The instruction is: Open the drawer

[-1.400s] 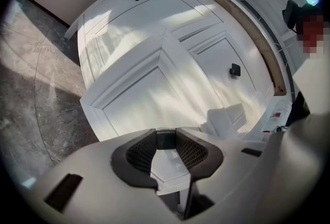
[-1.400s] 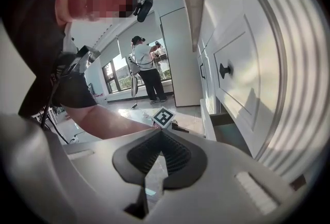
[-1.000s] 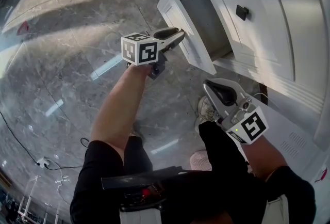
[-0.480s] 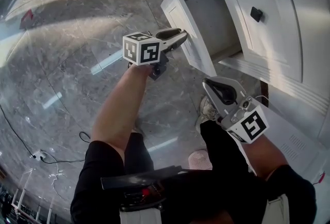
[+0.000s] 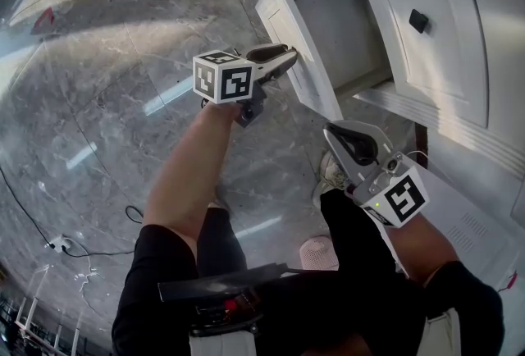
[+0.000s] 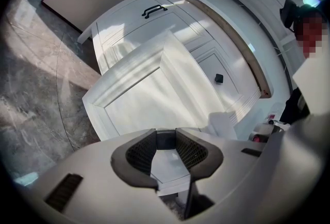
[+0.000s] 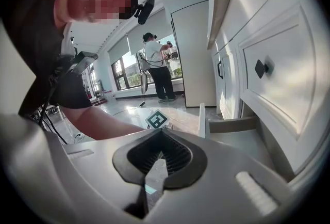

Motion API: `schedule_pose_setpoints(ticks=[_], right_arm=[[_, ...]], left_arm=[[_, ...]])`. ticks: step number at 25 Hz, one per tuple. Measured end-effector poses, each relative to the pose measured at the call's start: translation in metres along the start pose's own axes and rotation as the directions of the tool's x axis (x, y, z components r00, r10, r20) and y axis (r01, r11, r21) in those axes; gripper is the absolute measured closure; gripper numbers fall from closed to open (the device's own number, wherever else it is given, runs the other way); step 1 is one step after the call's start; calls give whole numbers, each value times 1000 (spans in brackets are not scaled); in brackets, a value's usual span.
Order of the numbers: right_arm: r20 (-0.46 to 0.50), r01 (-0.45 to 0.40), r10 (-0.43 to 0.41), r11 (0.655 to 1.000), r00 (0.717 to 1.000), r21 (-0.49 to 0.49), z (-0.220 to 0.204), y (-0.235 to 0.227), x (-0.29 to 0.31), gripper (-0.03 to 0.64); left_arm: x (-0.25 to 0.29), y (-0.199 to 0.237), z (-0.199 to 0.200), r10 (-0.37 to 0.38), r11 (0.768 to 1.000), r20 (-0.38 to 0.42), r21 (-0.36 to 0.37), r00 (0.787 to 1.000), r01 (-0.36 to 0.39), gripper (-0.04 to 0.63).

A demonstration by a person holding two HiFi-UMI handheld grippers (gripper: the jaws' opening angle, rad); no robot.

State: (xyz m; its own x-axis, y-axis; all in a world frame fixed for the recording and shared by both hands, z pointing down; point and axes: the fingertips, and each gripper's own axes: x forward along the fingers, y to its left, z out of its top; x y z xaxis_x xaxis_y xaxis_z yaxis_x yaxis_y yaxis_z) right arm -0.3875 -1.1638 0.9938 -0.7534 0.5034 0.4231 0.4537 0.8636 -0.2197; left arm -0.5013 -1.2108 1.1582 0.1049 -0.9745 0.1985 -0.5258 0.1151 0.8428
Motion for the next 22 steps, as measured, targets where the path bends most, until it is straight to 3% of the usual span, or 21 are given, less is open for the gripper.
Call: schedule_pose_setpoints(ticks=[22], right_arm=[[0, 29, -29, 1000, 1000, -1, 7, -5, 3, 615]], left_arm=[[-24, 2, -5, -19, 1000, 1, -12, 1000, 19, 474]])
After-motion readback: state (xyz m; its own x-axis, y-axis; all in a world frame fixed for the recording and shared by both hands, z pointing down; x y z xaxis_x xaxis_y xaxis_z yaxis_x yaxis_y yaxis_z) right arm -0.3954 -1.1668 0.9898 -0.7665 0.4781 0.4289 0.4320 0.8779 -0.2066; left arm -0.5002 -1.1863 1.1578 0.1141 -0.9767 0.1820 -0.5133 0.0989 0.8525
